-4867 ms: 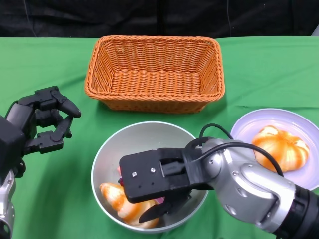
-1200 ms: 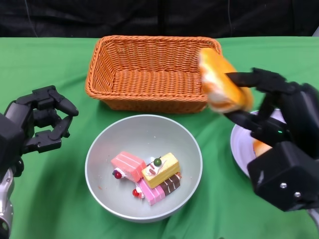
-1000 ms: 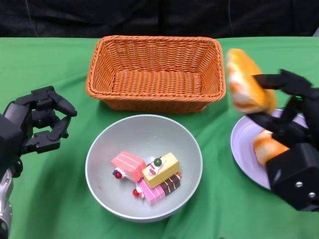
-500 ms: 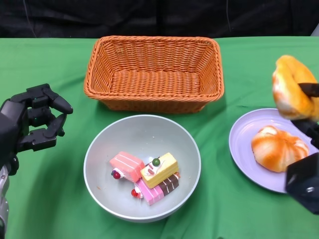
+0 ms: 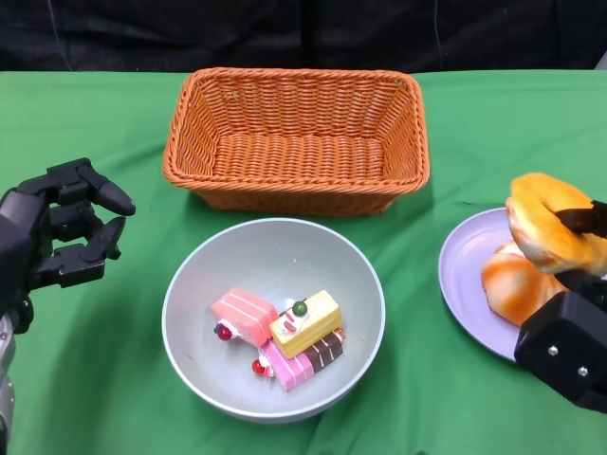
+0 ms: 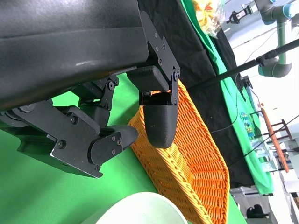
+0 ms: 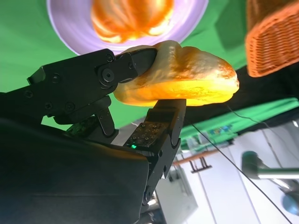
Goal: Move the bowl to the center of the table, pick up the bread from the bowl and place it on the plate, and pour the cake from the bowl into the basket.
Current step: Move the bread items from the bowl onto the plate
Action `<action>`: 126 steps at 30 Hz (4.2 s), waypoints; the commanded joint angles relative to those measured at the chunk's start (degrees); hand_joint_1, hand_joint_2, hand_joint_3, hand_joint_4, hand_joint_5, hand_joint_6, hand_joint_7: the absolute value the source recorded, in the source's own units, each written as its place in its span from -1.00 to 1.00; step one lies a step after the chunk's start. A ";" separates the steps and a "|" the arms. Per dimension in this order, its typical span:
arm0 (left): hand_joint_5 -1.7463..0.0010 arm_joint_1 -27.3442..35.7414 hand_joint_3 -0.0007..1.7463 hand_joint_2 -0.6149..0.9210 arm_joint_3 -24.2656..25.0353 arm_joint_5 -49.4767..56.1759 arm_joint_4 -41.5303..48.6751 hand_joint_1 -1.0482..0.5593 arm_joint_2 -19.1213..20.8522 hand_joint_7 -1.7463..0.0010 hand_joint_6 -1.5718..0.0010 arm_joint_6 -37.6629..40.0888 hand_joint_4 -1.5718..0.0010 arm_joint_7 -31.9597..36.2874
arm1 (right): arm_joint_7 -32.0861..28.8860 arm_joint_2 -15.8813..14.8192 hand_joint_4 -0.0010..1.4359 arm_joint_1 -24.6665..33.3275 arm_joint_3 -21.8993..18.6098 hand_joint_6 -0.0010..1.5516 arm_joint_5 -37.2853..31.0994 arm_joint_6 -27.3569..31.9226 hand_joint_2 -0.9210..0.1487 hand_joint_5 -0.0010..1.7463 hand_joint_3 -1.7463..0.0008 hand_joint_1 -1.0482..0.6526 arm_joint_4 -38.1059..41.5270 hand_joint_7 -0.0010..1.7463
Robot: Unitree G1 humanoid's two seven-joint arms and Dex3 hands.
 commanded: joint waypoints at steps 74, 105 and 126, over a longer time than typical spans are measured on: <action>-0.86 -1.34 -0.06 0.73 0.51 -0.31 1.07 0.32 1.77 -0.55 0.11 1.01 0.10 -0.02 | 12.91 -2.74 -0.17 -0.78 6.76 -0.35 -3.33 7.81 -1.00 -0.96 0.89 -0.52 -10.64 -1.00; -0.85 -0.56 -0.01 0.70 0.26 -0.44 0.20 0.32 1.17 -0.55 0.10 0.36 0.11 -0.37 | 26.32 -1.76 -0.31 -19.25 25.23 -0.36 -15.66 9.59 -1.00 -1.00 0.86 -0.71 7.67 -1.00; -0.85 0.28 -0.04 0.72 -0.02 -0.10 -0.39 0.33 0.83 -0.52 0.08 -0.71 0.10 0.17 | 13.43 1.34 -0.43 -25.96 34.22 -0.44 -24.34 8.03 -1.00 -1.00 0.89 -0.83 29.18 -1.00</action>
